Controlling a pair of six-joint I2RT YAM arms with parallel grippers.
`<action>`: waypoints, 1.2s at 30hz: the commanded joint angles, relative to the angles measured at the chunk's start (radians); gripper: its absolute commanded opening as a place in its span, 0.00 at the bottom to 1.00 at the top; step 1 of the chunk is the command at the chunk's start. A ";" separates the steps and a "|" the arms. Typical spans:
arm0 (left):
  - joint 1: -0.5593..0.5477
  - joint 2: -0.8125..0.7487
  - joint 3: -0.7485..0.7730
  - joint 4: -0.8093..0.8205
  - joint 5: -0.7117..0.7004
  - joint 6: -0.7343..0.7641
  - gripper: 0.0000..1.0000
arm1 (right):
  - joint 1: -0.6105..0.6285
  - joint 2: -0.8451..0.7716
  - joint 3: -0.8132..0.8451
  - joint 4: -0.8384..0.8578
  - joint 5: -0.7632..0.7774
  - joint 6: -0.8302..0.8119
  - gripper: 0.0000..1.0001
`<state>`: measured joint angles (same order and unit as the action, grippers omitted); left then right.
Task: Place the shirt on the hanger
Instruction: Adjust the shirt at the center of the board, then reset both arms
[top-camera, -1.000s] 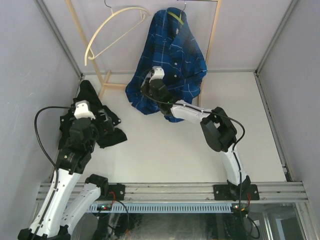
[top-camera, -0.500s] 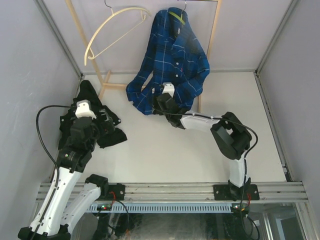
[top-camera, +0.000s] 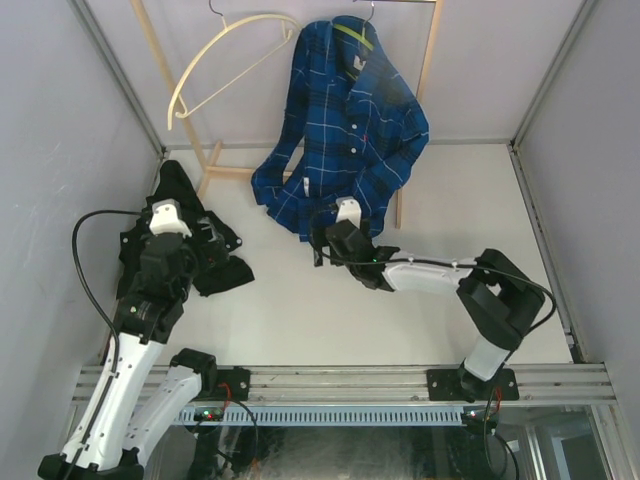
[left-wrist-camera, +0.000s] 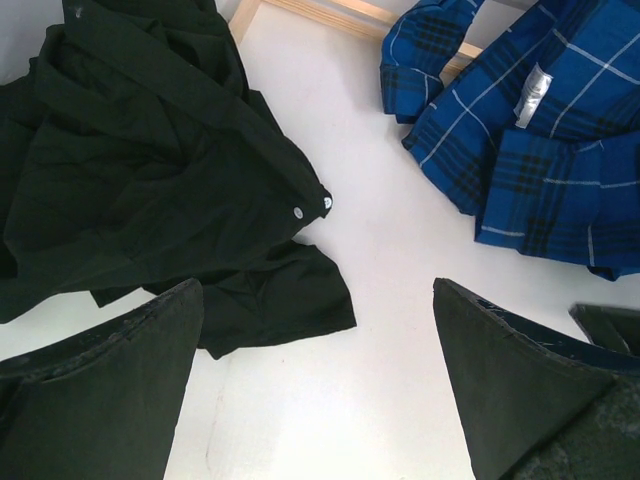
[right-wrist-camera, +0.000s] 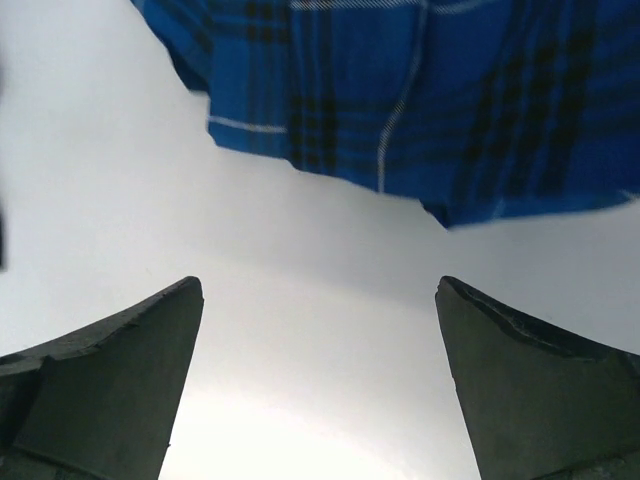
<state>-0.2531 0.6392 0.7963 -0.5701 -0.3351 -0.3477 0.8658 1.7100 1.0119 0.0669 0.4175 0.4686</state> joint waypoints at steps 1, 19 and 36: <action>0.024 -0.003 -0.010 0.027 0.006 0.003 1.00 | 0.024 -0.149 -0.081 0.007 0.002 -0.061 1.00; 0.048 -0.122 -0.042 0.064 -0.007 0.024 1.00 | -0.384 -0.719 -0.228 -0.136 -0.678 -0.176 1.00; 0.058 -0.182 -0.063 0.096 -0.003 0.032 1.00 | -0.537 -1.356 -0.275 -0.473 -0.324 -0.156 1.00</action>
<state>-0.2062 0.4553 0.7403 -0.5213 -0.3359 -0.3359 0.3332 0.4015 0.7670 -0.3046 -0.0502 0.2726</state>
